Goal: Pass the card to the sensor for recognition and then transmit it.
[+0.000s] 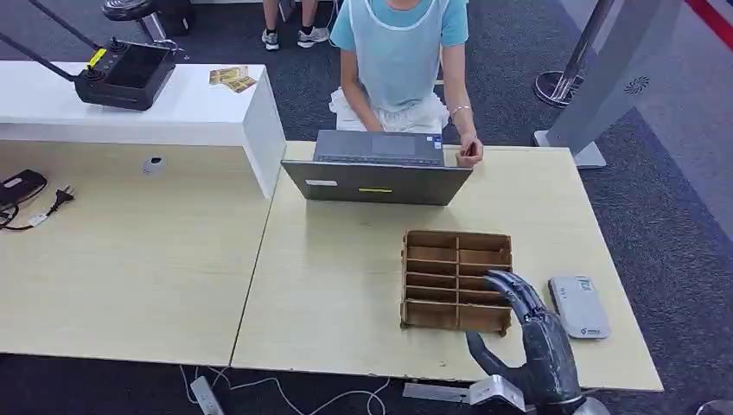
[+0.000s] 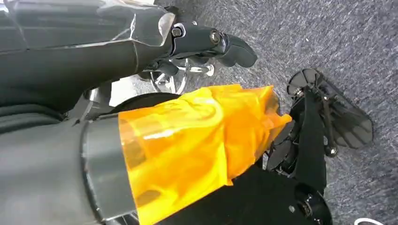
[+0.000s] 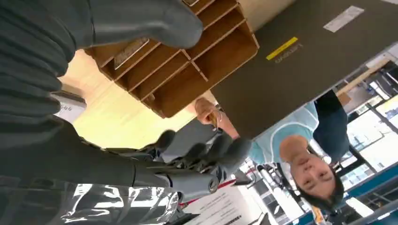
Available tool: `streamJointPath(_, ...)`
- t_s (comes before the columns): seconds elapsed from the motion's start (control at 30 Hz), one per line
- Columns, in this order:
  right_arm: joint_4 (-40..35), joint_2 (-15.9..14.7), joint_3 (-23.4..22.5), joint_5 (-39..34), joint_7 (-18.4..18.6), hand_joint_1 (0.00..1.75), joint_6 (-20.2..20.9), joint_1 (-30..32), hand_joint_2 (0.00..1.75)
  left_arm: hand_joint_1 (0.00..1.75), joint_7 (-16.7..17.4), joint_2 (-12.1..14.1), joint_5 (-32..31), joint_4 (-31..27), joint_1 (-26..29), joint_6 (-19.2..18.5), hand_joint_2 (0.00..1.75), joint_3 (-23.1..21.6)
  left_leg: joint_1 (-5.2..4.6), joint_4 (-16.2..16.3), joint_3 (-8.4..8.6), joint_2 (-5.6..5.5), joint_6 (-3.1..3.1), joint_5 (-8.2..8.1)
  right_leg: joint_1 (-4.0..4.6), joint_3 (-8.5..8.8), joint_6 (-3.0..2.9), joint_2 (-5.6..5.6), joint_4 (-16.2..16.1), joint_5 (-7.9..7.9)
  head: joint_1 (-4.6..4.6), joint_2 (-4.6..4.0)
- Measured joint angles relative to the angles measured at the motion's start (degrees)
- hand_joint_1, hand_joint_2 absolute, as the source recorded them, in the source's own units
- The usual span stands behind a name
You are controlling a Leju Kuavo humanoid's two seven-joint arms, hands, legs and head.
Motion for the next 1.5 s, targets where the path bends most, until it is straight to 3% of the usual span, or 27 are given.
streamJointPath(0.03, 0.26, -0.44, 0.35, -0.72, -0.35, 1.06, 0.7, -0.27, 1.75, 0.0, -0.28, 0.07, -0.07, 0.0, -0.01, -0.02, 0.0, 0.0, 0.0, 0.0, 0.0, 0.0, 0.0, 0.0, 0.0, 0.0, 0.0, 0.0, 0.0, 0.0, 0.0, 0.0)
streamJointPath(0.13, 1.07, -1.27, 0.98, -2.4, -1.29, 1.27, 2.47, -1.27, 1.75, 0.0, -0.72, 0.22, -0.61, 0.02, -0.05, -0.22, 0.0, -0.02, 0.0, 0.0, 0.0, 0.01, 0.0, 0.0, 0.0, 0.0, 0.0, 0.01, 0.0, 0.0, 0.0, 0.0)
streamJointPath(0.27, 2.43, -1.79, 1.42, -2.38, -1.51, 1.27, 4.37, -3.23, 1.75, 0.0, -0.72, 0.4, -1.97, 0.04, -0.12, -1.31, 0.0, -0.55, 0.0, 0.0, 0.01, 0.01, 0.0, 0.0, 0.0, 0.0, -0.01, 0.0, 0.0, 0.01, 0.0, 0.0)
streamJointPath(0.3, 2.75, -1.81, 1.53, -2.27, -1.51, 1.34, 4.68, -3.74, 1.75, 0.0, -0.72, 0.44, -2.08, 0.07, -0.18, -1.42, 0.0, -0.79, 0.0, 0.0, 0.02, 0.01, 0.0, 0.0, 0.0, 0.0, -0.01, 0.0, 0.0, 0.01, 0.02, 0.0)
streamJointPath(0.37, 3.37, -1.83, 1.66, -2.25, -1.49, 1.29, 4.74, -4.44, 1.75, 0.0, -0.72, 0.55, -2.21, 0.07, -0.26, -1.46, 0.0, -0.98, 0.0, 0.0, 0.02, 0.01, 0.0, 0.01, 0.0, 0.01, -0.01, 0.0, 0.0, 0.01, 0.02, 0.0)
streamJointPath(0.4, 3.67, -1.86, 1.73, -1.95, -1.46, 1.2, 4.85, -4.76, 1.75, 0.0, -0.72, 0.61, -2.51, 0.09, -0.25, -1.64, 0.0, -1.05, 0.0, 0.0, 0.01, 0.01, 0.0, 0.01, 0.0, 0.01, -0.01, 0.0, 0.01, 0.01, 0.02, 0.0)
streamJointPath(0.43, 3.98, -1.88, 1.81, -1.53, -1.38, 0.4, 4.96, -5.17, 1.75, 0.0, -0.72, 0.74, -3.11, 0.09, -0.25, -1.97, 0.0, -1.18, 0.0, 0.0, 0.01, 0.02, 0.0, 0.01, 0.0, 0.01, -0.01, 0.01, 0.01, 0.01, 0.02, 0.0)
streamJointPath(0.5, 4.96, -2.05, 2.14, -0.18, -0.59, 0.44, 5.0, -6.38, 1.75, 0.0, -0.87, 1.14, -5.17, 0.31, -0.26, -2.82, 0.0, -2.39, 0.0, 0.0, 0.01, 0.02, 0.0, 0.01, 0.0, 0.0, -0.01, 0.02, 0.01, 0.01, 0.02, 0.0)
streamJointPath(0.63, 7.67, -2.16, 2.62, 5.1, 3.17, 0.1, 3.86, -9.54, 1.75, 0.0, -1.42, 2.32, -9.93, 0.96, -0.22, -4.72, 0.0, -5.42, 0.01, 0.0, 0.01, 0.03, 0.0, 0.02, 0.0, 0.01, -0.01, 0.02, 0.02, 0.01, 0.02, 0.0)
streamJointPath(0.77, 11.17, -2.16, 3.61, 14.66, 8.53, 0.03, -0.29, -12.65, 1.75, 0.0, -1.66, 3.57, -13.57, 1.53, -0.2, -5.86, 0.0, -8.69, 0.0, 0.0, 0.02, 0.01, 0.0, 0.03, 0.0, 0.01, -0.02, 0.01, 0.02, 0.02, 0.02, 0.0)
streamJointPath(0.97, 15.87, -2.16, 4.57, 23.85, 14.28, 0.12, -4.22, -14.9, 1.75, 0.0, -2.12, 4.88, -16.2, 2.23, -0.13, -6.36, 0.0, -11.71, 0.0, 0.0, 0.01, 0.01, 0.0, 0.03, 0.0, 0.01, -0.02, 0.0, 0.02, 0.02, 0.02, 0.0)
streamJointPath(1.1, 17.57, -2.16, 4.87, 25.18, 15.19, 0.16, -4.79, -15.42, 1.75, 0.0, -2.27, 5.47, -16.59, 2.62, -0.12, -6.38, 0.0, -12.72, 0.0, 0.0, 0.0, 0.01, 0.0, 0.02, 0.0, 0.0, -0.02, 0.01, 0.02, 0.02, 0.02, 0.0)
streamJointPath(1.27, 18.12, -2.16, 4.96, 22.88, 14.51, 0.33, -5.42, -15.52, 1.75, 0.0, -2.69, 5.93, -16.92, 2.67, -0.02, -6.71, 0.0, -13.51, 0.0, 0.0, 0.01, 0.02, 0.0, 0.02, 0.0, 0.0, -0.02, 0.01, 0.02, 0.01, 0.02, 0.0)
streamJointPath(1.3, 18.1, -2.16, 4.98, 21.96, 14.05, 0.38, -5.53, -15.5, 1.75, 0.0, -2.71, 6.01, -16.9, 2.69, -0.01, -6.71, 0.0, -13.53, 0.0, 0.0, 0.01, 0.02, 0.0, 0.02, 0.0, 0.0, -0.02, 0.01, 0.02, 0.02, 0.02, 0.0)
streamJointPath(1.37, 17.72, -2.18, 4.94, 19.25, 12.72, 0.75, -5.55, -15.31, 1.75, 0.0, -2.86, 6.1, -16.59, 2.71, 0.02, -6.71, 0.0, -13.53, 0.0, 0.0, 0.01, 0.01, 0.0, 0.02, 0.0, 0.0, -0.02, 0.01, 0.01, 0.02, 0.02, 0.0)
streamJointPath(1.43, 16.89, -2.27, 4.78, 16.48, 11.36, 0.8, -5.66, -14.87, 1.75, 0.0, -3.32, 6.12, -16.28, 2.75, 0.09, -6.67, 0.0, -13.53, 0.0, 0.0, 0.02, 0.01, 0.0, 0.02, 0.0, 0.0, -0.02, 0.01, 0.02, 0.02, 0.02, 0.0)
streamJointPath(1.5, 15.95, -2.45, 4.37, 15.43, 10.73, 1.15, -5.86, -14.23, 1.75, 0.0, -3.65, 6.12, -16.06, 2.78, 0.16, -6.56, 0.0, -13.53, 0.0, 0.0, 0.01, 0.01, 0.0, 0.02, 0.0, -0.01, -0.02, 0.0, 0.01, 0.02, 0.02, 0.0)
